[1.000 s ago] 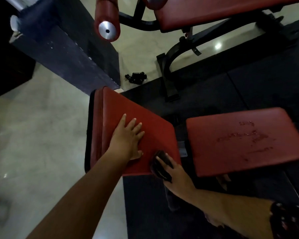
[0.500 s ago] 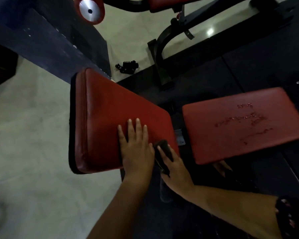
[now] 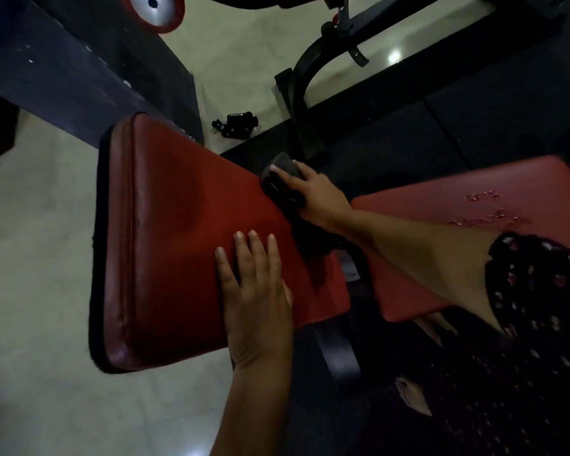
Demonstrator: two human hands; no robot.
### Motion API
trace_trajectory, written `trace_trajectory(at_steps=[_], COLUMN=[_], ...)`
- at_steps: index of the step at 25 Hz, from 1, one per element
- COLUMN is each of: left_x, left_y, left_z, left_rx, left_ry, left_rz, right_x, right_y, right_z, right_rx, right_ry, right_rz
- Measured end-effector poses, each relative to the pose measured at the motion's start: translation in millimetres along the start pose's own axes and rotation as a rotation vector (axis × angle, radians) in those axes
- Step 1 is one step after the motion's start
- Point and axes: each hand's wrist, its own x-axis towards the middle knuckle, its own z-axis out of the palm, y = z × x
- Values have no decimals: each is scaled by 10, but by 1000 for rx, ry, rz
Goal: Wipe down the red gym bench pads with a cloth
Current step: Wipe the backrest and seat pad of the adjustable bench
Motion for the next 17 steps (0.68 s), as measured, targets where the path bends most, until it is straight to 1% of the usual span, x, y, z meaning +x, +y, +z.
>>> trace_trajectory(at_steps=[3,5,7,11,13,15,17], left_x=[13,0,0,55,190,361,514], left_y=[14,-11,-31,-21,10,65,158], left_z=[-42,-67,-113,-230,-276,-295,-252], left_rx=[32,19,-67,-194,-287,-274,-272], left_ry=[-38,-54,-67,-136,-89,-7,-67], left_rz=[16,13,-14,-8,-41,-23,39], right_x=[102,-149,-537,-1502,-1990,-2360,-2507], right_y=[-31,-90,-107,-124,-213,-318,-323], right_z=[44,123,244,544,732,891,968], right_rx=[109,145,207,389,445,469,438], right_ry=[-118,-105,-80,18,43,44,23], right_rz=[161,222,227,86,107,165,199])
